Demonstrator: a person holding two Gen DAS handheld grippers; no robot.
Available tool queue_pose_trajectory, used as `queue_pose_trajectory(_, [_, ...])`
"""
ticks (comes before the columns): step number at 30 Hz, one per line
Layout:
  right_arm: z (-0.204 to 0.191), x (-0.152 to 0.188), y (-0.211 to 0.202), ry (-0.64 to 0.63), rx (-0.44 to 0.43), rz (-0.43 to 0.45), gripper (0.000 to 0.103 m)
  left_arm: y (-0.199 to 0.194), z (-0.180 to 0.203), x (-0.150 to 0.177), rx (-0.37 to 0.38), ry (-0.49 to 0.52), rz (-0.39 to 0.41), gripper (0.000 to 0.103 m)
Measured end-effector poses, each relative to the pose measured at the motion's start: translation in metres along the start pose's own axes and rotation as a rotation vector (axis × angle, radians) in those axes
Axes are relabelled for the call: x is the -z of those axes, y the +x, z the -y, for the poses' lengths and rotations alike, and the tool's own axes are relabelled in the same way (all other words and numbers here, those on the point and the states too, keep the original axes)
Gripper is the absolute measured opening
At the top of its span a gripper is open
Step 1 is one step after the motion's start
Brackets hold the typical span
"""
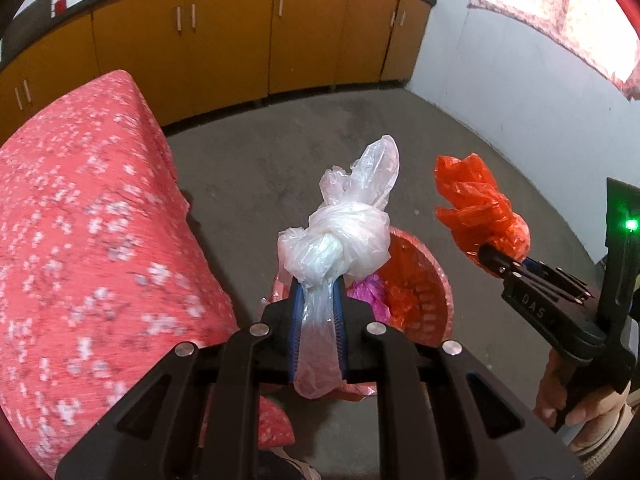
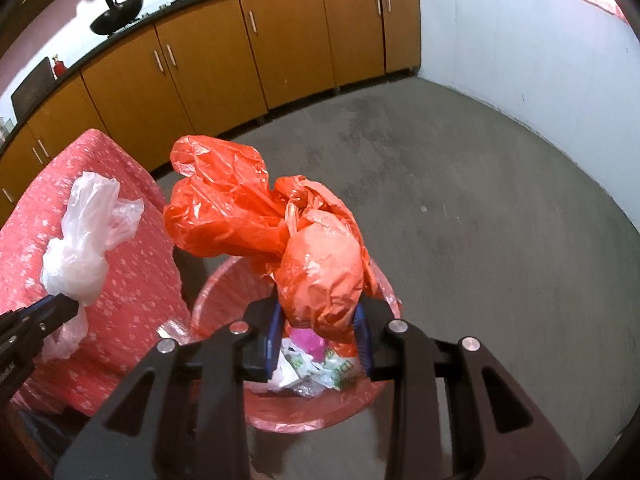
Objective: Collect trash
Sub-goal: 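Carry the white bag and red bag with both tools over the basket, then open both tools to drop the white and red bags into the basket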
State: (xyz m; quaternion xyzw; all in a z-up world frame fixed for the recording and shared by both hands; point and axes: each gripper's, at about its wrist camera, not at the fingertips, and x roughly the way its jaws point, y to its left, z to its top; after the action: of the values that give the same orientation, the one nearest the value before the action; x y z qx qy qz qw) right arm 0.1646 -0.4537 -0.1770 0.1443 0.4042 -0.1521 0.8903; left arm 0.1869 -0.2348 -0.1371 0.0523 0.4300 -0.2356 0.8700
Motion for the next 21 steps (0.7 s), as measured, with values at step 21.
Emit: queue_pose_trajectory(21, [0.008, 0.003, 0.034, 0.036, -0.055, -0.042, 0.036, 0.046, 0.013, 0.0, 0.034, -0.001, -0.07, 0.016])
